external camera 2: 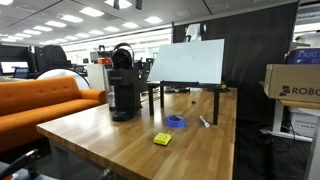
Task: Close the top of the coffee maker
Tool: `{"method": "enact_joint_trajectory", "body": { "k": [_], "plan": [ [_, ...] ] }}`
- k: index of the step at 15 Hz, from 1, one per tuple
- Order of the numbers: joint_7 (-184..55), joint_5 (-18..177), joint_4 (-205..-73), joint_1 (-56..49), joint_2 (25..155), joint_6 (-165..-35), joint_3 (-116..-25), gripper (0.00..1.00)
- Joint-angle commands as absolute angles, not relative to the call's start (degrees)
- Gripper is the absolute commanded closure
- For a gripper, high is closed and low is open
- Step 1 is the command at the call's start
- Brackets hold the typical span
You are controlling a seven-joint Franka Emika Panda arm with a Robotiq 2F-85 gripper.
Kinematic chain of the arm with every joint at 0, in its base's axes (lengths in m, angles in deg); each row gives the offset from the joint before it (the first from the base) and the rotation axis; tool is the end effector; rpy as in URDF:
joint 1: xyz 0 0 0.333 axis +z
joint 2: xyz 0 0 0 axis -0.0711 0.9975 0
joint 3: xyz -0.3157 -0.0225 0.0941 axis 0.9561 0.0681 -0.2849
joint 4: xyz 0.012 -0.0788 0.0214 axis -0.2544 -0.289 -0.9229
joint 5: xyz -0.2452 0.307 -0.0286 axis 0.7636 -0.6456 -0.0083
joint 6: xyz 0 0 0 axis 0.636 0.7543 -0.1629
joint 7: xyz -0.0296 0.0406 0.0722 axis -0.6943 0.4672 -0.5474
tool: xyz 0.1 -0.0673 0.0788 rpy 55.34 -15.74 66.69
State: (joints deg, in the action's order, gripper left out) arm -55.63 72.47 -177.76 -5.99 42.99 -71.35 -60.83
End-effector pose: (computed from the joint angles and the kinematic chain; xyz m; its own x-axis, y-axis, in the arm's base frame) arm 0.3850 -0.1080 0.5271 0.9783 -0.1909 0.0804 -0.1736 -0.9673 -0.1849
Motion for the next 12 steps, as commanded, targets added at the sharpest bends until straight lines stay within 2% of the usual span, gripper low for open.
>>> {"method": "enact_joint_trajectory", "body": {
  "k": [1,8,12],
  "plan": [
    [-60.9,70.1,-177.2,-8.4,47.8,-78.3,-63.5,0.0],
    [-67.5,65.9,-174.7,-8.2,57.7,-91.3,-64.1,0.0],
    [-66.4,66.4,-175.4,-8.3,57.7,-91.3,-64.5,0.0]
  ]
}}
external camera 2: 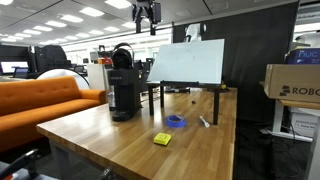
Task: Close the top of the coffee maker
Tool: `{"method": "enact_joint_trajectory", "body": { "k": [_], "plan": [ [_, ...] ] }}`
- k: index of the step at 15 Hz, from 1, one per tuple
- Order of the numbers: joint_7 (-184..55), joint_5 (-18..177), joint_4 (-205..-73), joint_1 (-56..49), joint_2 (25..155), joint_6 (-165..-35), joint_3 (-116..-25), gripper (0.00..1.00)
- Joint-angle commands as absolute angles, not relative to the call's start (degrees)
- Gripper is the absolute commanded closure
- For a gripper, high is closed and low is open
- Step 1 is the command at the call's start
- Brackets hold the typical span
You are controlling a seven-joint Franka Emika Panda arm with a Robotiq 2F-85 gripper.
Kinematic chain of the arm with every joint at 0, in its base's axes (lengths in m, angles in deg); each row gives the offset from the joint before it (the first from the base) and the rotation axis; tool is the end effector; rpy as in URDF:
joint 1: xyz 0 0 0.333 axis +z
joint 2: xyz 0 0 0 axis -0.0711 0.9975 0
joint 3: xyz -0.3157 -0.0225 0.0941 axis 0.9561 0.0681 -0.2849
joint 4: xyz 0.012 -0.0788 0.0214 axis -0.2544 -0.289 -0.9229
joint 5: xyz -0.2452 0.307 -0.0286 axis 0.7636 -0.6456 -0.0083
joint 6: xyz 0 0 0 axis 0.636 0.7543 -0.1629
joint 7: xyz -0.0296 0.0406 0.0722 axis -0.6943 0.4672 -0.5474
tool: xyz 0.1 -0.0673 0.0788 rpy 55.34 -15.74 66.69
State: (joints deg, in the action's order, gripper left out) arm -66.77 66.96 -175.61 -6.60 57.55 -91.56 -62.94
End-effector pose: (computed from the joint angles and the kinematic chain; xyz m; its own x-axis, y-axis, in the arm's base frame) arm 0.4809 -0.1117 0.4743 0.8795 -0.4439 0.1717 -0.4021 -0.8860 -0.2311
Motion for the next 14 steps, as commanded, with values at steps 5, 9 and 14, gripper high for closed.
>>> {"method": "enact_joint_trajectory", "body": {
  "k": [5,9,14],
  "plan": [
    [-66.3,66.4,-175.5,-8.3,57.3,-91.3,-64.5,0.0],
    [-65.8,65.2,-175.7,-8.1,57.7,-93.1,-64.3,0.0],
    [-65.3,57.4,-172.7,-6.4,62.6,-100.1,-64.6,0.0]
  ]
}}
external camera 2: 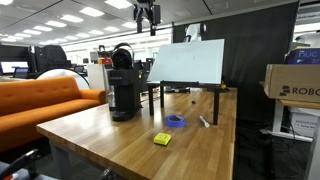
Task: Close the top of the coffee maker
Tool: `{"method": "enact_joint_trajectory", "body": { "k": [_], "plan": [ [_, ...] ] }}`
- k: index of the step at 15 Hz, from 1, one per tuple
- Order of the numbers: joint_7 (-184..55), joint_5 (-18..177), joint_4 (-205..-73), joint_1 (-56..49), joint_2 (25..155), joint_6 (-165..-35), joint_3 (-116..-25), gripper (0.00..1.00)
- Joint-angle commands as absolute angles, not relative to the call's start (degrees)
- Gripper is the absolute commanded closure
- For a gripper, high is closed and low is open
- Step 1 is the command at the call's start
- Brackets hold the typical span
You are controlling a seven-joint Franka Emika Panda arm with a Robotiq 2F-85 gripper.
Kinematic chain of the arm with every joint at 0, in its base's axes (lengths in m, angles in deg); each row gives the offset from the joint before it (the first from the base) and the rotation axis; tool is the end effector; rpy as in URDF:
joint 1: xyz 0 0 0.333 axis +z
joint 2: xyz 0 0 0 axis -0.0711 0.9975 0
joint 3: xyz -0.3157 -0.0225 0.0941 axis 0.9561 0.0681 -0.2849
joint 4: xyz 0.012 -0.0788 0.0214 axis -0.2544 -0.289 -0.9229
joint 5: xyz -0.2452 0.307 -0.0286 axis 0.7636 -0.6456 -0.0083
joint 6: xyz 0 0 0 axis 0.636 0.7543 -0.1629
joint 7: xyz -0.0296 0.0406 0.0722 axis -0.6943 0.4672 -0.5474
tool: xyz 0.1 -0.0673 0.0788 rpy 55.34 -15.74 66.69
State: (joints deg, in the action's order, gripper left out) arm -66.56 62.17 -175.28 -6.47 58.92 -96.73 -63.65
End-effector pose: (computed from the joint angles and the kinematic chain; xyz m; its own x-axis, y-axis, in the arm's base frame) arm 0.4978 -0.1061 0.4773 0.8457 -0.4855 0.2217 -0.4140 -0.8589 -0.3015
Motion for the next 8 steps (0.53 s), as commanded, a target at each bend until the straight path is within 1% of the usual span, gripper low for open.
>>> {"method": "enact_joint_trajectory", "body": {
  "k": [1,8],
  "plan": [
    [-65.1,55.6,-171.8,-6.0,64.1,-101.5,-65.0,0.0],
    [-64.7,46.7,-164.6,-4.2,74.2,-105.7,-69.5,0.0]
  ]
}}
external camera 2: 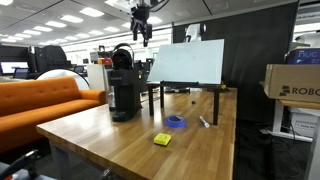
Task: Close the top of the coffee maker
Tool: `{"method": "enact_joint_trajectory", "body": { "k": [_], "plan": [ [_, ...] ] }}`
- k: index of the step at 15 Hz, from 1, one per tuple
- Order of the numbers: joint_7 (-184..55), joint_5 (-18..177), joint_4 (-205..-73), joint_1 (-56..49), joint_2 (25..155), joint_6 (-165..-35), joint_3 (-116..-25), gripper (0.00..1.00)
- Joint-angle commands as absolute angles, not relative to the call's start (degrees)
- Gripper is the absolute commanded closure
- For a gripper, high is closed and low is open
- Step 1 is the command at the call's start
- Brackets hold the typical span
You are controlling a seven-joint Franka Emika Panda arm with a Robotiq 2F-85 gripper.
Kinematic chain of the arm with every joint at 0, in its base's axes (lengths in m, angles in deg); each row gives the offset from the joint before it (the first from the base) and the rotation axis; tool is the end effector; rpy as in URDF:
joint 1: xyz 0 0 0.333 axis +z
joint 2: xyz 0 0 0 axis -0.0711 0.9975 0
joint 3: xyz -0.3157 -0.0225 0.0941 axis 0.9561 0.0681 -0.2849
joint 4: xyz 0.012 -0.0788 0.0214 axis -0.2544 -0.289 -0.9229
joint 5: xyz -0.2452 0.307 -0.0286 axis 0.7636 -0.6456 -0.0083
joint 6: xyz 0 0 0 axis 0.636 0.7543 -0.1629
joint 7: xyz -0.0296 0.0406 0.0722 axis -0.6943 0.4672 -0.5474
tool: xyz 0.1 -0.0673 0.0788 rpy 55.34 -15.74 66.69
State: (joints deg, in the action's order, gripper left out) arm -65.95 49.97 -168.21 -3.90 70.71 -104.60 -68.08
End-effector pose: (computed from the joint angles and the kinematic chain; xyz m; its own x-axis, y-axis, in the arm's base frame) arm 0.5748 -0.0486 0.4492 0.8231 -0.5225 0.2224 -0.4007 -0.8119 -0.4245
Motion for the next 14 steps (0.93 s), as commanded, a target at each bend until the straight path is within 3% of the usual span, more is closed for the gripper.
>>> {"method": "enact_joint_trajectory", "body": {
  "k": [1,14],
  "plan": [
    [-64.8,46.1,-163.5,-4.2,75.5,-106.3,-70.2,0.0],
    [-65.8,46.1,-153.7,-4.6,86.5,-109.7,-75.1,0.0]
  ]
}}
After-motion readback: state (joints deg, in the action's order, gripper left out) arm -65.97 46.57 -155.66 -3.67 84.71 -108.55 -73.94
